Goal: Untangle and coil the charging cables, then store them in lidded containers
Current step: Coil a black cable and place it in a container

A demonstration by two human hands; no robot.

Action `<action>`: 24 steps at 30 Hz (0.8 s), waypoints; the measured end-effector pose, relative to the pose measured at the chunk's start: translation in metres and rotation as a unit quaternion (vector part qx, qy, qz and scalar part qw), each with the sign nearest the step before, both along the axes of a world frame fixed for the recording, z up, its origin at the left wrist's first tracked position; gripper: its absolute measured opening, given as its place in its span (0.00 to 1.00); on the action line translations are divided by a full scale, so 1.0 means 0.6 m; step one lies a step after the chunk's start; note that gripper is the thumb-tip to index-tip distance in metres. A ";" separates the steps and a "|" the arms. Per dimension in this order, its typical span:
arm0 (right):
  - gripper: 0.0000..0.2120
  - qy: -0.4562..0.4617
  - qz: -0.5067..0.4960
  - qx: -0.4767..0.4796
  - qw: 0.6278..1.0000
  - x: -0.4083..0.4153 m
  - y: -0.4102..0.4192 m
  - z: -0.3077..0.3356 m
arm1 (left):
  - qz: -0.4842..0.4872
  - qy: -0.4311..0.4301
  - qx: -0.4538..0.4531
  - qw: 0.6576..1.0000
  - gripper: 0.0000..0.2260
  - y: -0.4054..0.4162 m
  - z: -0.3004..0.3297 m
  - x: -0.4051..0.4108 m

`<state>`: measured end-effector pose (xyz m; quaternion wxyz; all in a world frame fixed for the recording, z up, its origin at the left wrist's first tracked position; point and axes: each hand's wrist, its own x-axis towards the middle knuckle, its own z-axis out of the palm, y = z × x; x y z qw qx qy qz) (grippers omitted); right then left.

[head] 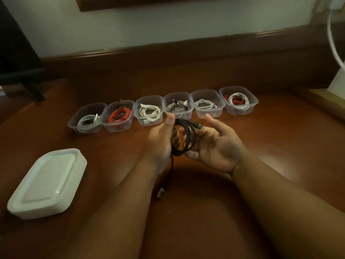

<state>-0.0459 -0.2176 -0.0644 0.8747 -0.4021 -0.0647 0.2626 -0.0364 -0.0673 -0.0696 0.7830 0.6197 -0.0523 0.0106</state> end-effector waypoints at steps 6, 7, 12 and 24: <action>0.19 -0.037 -0.008 -0.074 0.997 0.009 0.002 -0.008 | -0.027 -0.034 0.025 0.999 0.20 0.015 -0.005 0.008; 0.18 -0.040 -0.006 -0.077 0.996 0.007 0.000 -0.009 | -0.023 -0.045 0.043 0.998 0.21 0.016 -0.007 0.010; 0.19 -0.058 0.034 -0.070 0.995 0.006 -0.009 -0.011 | -0.020 -0.081 0.100 0.992 0.23 0.025 -0.013 0.016; 0.16 -0.099 0.050 -0.107 0.988 0.003 -0.013 -0.013 | -0.050 -0.074 0.119 0.989 0.31 0.023 -0.009 0.001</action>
